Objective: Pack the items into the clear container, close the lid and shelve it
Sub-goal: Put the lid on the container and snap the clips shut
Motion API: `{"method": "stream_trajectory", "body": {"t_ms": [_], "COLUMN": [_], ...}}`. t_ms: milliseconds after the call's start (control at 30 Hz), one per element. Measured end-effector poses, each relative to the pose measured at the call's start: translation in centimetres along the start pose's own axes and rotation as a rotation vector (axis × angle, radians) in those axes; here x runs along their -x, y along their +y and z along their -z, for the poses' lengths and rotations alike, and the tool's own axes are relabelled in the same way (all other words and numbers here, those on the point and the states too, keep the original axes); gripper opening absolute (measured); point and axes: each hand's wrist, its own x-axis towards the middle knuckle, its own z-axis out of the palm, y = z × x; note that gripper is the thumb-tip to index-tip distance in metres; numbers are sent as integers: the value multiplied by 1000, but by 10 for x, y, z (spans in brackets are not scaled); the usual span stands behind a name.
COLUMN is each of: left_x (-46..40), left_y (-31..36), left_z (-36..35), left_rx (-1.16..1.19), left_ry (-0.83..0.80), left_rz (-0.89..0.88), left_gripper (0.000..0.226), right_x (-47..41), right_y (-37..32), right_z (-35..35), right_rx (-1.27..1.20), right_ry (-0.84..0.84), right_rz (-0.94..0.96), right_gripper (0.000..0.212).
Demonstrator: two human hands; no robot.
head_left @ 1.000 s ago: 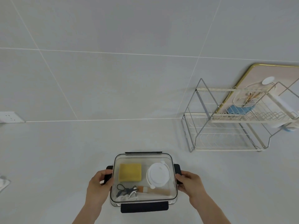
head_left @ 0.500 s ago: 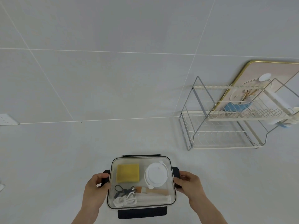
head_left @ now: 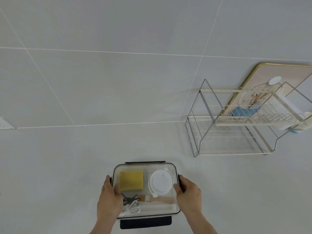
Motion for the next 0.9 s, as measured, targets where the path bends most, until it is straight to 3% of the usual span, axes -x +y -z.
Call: {"method": "stream_trajectory", "body": {"t_ms": [100, 233, 367, 467, 533, 600, 667, 733, 800, 900], "left_x": [-1, -3, -1, -5, -6, -5, -6, -11, -20, -34], "left_y": [-3, -4, -4, -8, -13, -13, -5, 9, 27, 52], "left_z": [-3, -5, 0, -1, -3, 0, 5, 7, 6, -2], "left_rx": [35, 69, 185, 95, -90, -237, -293, -325, -345, -391], "left_ry": [4, -7, -46, -78, -55, 40, 97, 99, 42, -85], "left_rz": [36, 68, 43, 18, -45, -181, -323, -426, -476, -550], "left_gripper": [52, 45, 40, 46, 55, 63, 68, 65, 59, 54], "right_x": [-6, -13, -10, -8, -3, 9, 24, 37, 40, 37], "right_y": [3, 1, 0, -3, -3, 1, 4, 5, 5, 3], "right_z": [3, 7, 7, 7, 2, -4, -12, -20, -24, -26], "right_rx": [-114, -353, -340, -284, -58, 195, 275, 389, 519, 561], "right_ry": [-38, -145, -154, -163, -79, 25, -28, -174, -237, -287], "right_rz": [-94, -223, -208, -159, -10, 287, 640, 869, 946, 921], "right_gripper": [18, 32, 30, 24, 33, 58, 79, 95, 105, 104]}}
